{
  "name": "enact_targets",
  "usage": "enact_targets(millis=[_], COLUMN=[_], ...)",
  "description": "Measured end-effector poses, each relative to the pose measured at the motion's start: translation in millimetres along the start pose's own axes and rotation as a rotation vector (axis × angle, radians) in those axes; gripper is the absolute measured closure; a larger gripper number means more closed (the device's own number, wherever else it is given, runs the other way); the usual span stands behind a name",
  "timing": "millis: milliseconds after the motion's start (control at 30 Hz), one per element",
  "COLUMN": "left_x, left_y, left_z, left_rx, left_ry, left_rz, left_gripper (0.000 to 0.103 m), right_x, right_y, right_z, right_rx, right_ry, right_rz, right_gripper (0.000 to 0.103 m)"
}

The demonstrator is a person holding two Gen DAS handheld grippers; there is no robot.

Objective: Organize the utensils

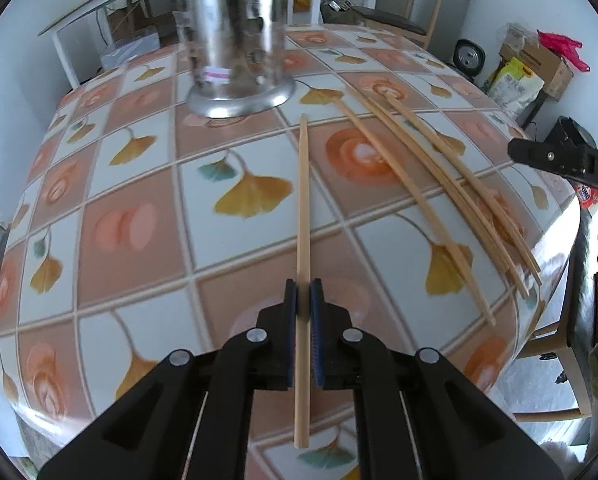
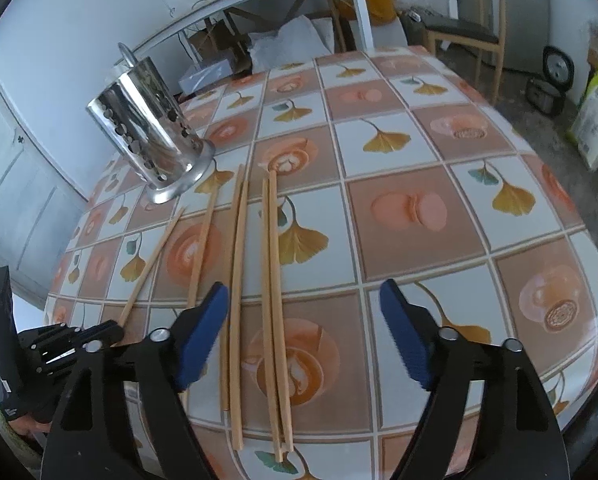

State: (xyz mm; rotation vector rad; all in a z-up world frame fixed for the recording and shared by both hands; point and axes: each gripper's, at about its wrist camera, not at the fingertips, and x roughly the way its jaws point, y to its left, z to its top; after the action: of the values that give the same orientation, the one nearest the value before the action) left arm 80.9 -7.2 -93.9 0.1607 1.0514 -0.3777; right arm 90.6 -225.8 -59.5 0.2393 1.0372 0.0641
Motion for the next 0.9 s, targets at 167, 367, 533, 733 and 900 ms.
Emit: enact_targets(millis=[167,367,533,733,900], left_x=[-18,-42,-58,-52,-54], left_y=[21,38,49,58,59], left_z=[-1,5,6,8,7], left_rx=[-0.095,-0.142,-0.150,-0.140,-0.167], left_ry=[-0.081,-0.203,-0.295,-0.230,-0.251], left_rz=[-0.031,-0.038,-0.010,-0.091,-0.163], left_gripper=[0.052,0.029,0.018,0.017,0.006], right_x=[-18,-41,-49,-78,-86], right_y=[16,33,43,52,44], right_z=[5,9,12,11,6], right_rx=[-0.054,-0.147,-0.234,-0.337,-0.357], right_ry=[-0.068,-0.202,-0.241,-0.377,-0.420], right_rz=[-0.073,-0.256,-0.306,-0.327,-0.143], right_gripper=[0.019,0.008,0.008,0.008,0.008])
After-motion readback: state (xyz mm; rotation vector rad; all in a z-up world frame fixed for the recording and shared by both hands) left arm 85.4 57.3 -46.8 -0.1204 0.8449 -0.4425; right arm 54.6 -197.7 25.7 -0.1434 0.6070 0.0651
